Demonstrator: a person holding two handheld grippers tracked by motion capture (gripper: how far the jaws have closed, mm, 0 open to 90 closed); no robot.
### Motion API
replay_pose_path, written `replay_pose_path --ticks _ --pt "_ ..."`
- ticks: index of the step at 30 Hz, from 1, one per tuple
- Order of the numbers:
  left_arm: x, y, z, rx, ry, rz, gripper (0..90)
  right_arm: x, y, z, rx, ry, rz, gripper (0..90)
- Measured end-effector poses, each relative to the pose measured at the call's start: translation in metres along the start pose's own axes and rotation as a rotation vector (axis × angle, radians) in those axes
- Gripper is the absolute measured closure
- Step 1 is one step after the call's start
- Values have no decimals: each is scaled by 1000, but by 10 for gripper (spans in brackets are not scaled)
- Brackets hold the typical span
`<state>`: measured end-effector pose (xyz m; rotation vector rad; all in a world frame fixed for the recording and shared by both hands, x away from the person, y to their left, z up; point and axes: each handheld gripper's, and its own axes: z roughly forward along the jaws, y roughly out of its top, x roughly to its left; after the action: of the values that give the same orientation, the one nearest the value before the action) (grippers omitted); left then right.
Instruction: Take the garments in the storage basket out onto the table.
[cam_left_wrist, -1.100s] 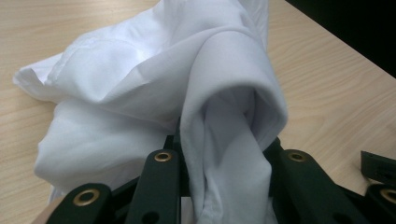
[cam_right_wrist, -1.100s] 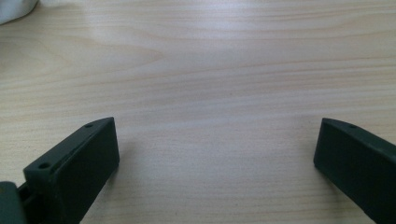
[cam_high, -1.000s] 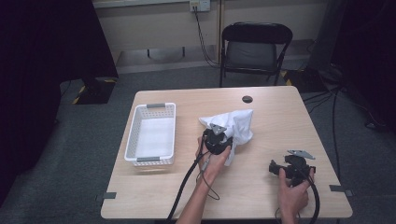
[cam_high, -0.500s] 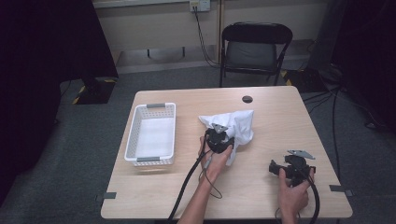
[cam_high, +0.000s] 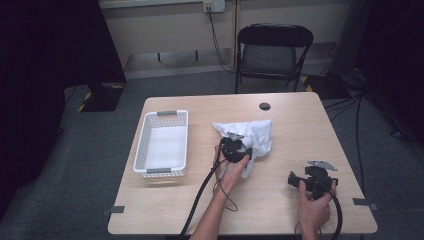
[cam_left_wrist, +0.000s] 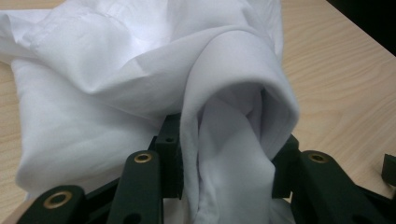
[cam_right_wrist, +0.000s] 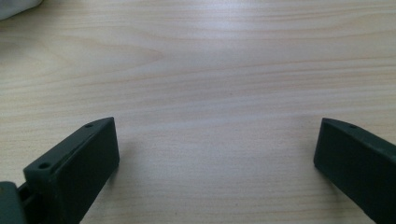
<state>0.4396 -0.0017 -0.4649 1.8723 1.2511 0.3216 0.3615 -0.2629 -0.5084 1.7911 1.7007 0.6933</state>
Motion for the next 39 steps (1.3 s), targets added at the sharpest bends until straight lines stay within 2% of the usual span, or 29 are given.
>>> replay_pose_path --ticks 8,11,17,21,24,26,31,39 --pt "0 1 1 11 11 -3 495 0 0 0 0 0 0 0" --pt "-1 1 2 12 28 -5 402 0 0 0 0 0 0 0" --pt "0 1 5 13 8 -16 205 0 0 0 0 0 0 0" --pt "0 1 5 19 17 -5 137 0 0 0 0 0 0 0" --pt "1 1 5 19 21 2 109 0 0 0 0 0 0 0" --pt "0 1 5 17 5 2 69 0 0 0 0 0 0 0" --pt "1 1 4 24 3 10 59 0 0 0 0 0 0 0" --pt "4 1 1 14 -6 -6 46 0 0 0 0 0 0 0"
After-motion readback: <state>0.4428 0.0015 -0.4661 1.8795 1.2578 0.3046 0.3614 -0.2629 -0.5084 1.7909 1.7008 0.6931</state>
